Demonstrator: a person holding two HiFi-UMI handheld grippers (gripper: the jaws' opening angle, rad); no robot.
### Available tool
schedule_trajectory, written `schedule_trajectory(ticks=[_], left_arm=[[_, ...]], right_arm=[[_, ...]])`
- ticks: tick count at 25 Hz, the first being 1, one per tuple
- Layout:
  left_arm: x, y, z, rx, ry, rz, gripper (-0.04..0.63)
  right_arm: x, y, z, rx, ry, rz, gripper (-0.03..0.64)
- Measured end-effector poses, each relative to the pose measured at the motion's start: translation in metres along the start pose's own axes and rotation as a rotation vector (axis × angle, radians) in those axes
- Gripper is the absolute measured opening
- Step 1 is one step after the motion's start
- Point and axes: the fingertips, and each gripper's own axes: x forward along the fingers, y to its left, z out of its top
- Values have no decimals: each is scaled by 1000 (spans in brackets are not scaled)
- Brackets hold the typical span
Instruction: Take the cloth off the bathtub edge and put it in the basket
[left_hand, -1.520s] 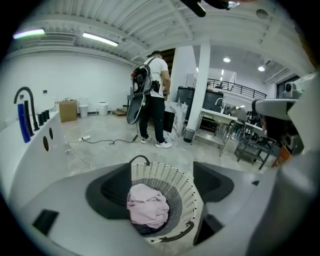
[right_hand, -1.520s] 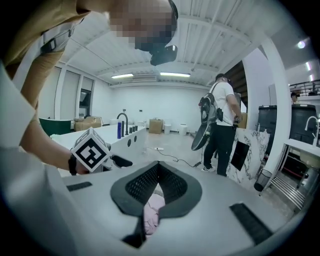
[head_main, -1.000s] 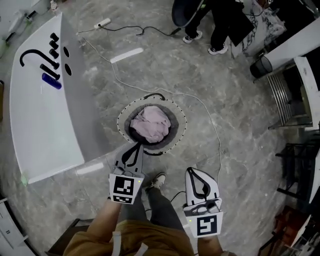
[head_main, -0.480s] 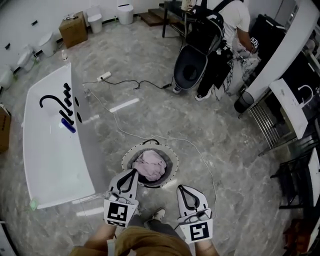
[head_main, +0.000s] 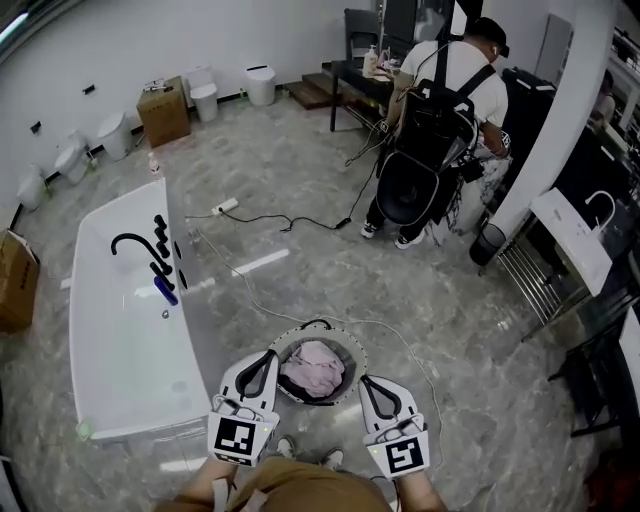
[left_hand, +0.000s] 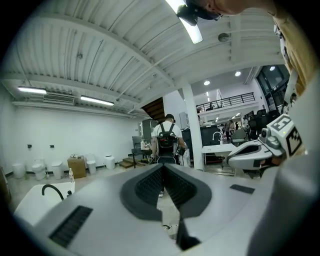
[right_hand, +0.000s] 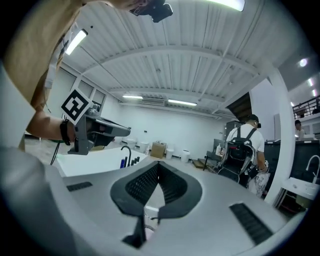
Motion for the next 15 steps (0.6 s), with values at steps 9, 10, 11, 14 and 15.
schedule_trajectory(ticks=[9,10,11,14,15], left_arm=[[-32,25,44,-14,-105,73,8],[-34,24,43,-24,-114,73,8],[-34,24,43,-30,-118,74,8],[-32,24,51,-32,-132,68,8],[-32,24,54,-29,-143,61,8]], right_arm=[[16,-2,62,9,-149,16,3],[20,-1,66,3,-154,16,3],[22,0,69,1,-160,14,3],[24,4,82,0,-189,17,3],[24,5,84,-1,-194,18,3]])
